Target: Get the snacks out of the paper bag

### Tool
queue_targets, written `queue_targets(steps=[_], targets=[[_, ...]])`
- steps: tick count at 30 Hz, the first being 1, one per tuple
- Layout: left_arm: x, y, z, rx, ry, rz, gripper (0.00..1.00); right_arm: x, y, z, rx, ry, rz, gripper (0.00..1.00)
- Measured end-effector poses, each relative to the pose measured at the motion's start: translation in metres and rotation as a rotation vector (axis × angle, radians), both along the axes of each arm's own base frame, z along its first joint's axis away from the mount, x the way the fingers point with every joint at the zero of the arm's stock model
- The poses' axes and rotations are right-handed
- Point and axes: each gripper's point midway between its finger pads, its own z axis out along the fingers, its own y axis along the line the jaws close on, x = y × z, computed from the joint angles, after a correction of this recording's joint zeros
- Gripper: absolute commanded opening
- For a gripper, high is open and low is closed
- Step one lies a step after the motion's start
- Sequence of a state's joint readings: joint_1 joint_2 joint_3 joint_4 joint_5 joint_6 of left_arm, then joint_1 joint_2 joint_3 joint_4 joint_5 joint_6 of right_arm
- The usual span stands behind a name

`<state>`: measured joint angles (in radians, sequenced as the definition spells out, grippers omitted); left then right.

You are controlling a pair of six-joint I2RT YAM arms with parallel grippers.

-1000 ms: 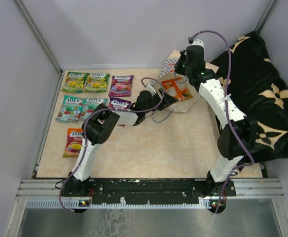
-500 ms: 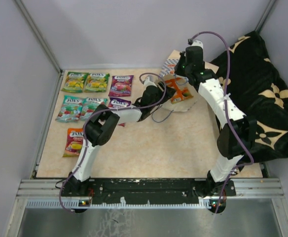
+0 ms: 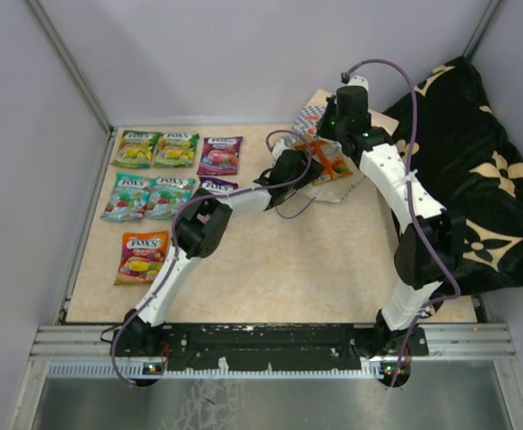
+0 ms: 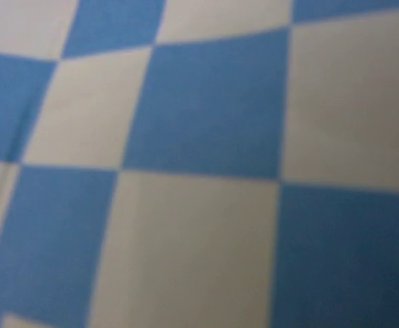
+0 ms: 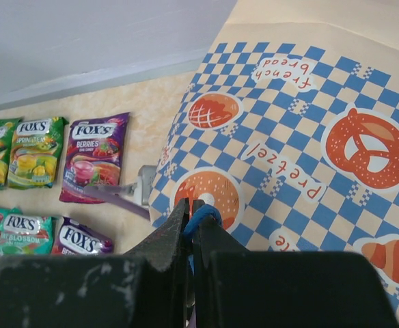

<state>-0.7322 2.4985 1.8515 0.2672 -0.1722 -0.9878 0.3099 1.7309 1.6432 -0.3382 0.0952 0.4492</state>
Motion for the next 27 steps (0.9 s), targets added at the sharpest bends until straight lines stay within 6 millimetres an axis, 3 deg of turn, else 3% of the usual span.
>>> queue_targets(steps=[3,5,7,9,10,16,21,24,27], targets=[[0.009,-0.017,0.000,-0.058,0.012,-0.011,0.69,0.000,0.001,0.001,0.002,-0.003,0.003,0.00],[0.013,-0.024,0.000,-0.085,0.017,-0.015,0.59,0.000,0.001,0.001,0.005,-0.004,0.006,0.00],[0.015,-0.027,-0.002,-0.096,0.021,-0.015,0.36,0.001,0.002,0.002,0.011,-0.007,0.008,0.00],[0.014,-0.028,-0.008,-0.089,0.031,-0.017,0.07,0.001,0.003,0.002,0.014,-0.007,0.008,0.00],[0.013,-0.028,-0.012,-0.084,0.040,-0.016,0.01,0.001,0.003,0.002,0.014,-0.006,0.009,0.00],[0.009,-0.026,-0.018,-0.053,0.019,-0.044,0.00,0.001,0.003,0.002,0.014,-0.007,0.007,0.00],[-0.014,-0.003,-0.014,0.014,-0.008,-0.069,0.00,0.002,0.001,0.003,0.010,-0.010,-0.004,0.00],[-0.031,0.015,0.002,0.058,-0.042,-0.080,0.00,0.003,-0.001,0.003,0.012,-0.012,-0.014,0.00],[-0.046,0.032,0.034,0.076,-0.104,-0.091,0.00,0.004,-0.001,0.000,0.014,-0.006,-0.020,0.00]])
